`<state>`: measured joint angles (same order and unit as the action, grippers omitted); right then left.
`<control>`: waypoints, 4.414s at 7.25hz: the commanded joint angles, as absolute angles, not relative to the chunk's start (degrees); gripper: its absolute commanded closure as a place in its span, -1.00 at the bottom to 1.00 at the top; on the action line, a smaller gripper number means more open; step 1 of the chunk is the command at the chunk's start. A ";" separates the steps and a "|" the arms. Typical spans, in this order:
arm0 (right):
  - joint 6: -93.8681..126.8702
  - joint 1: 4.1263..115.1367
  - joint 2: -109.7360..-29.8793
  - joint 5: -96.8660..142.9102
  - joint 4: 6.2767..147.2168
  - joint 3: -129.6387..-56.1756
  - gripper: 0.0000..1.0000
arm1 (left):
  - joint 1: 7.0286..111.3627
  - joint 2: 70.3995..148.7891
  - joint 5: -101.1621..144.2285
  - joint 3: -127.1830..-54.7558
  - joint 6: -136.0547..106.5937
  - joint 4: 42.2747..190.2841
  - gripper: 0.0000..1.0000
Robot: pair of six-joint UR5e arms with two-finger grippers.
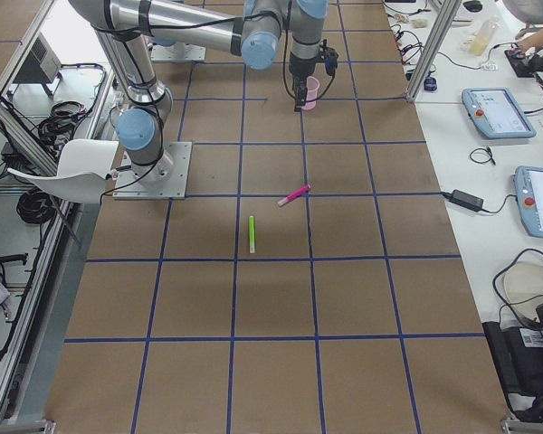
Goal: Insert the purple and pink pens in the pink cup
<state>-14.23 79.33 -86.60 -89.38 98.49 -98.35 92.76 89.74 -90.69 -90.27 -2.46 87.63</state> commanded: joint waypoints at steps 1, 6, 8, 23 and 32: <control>-25.98 72.71 -83.86 -89.47 112.94 -107.09 -1.00 | 92.72 89.74 -90.70 -90.26 -2.46 87.63 -1.00; -43.57 66.18 -71.73 -89.21 132.62 -113.29 -1.00 | 92.72 89.56 -91.14 -90.09 -2.37 87.71 -1.00; -44.03 66.18 -70.32 -89.21 135.52 -113.56 -0.85 | 92.73 89.47 -91.05 -90.26 -2.37 87.71 -1.00; -15.88 90.28 -81.45 -74.00 130.01 -97.30 1.00 | 92.90 89.74 -90.88 -90.44 -1.59 87.80 -1.00; 4.49 103.27 -70.05 -74.53 175.42 -105.37 1.00 | 64.37 90.08 -90.53 -95.79 59.50 88.42 -1.00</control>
<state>4.36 103.04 -71.46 -74.42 173.28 -104.64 69.44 89.43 -90.90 -94.45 48.69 88.94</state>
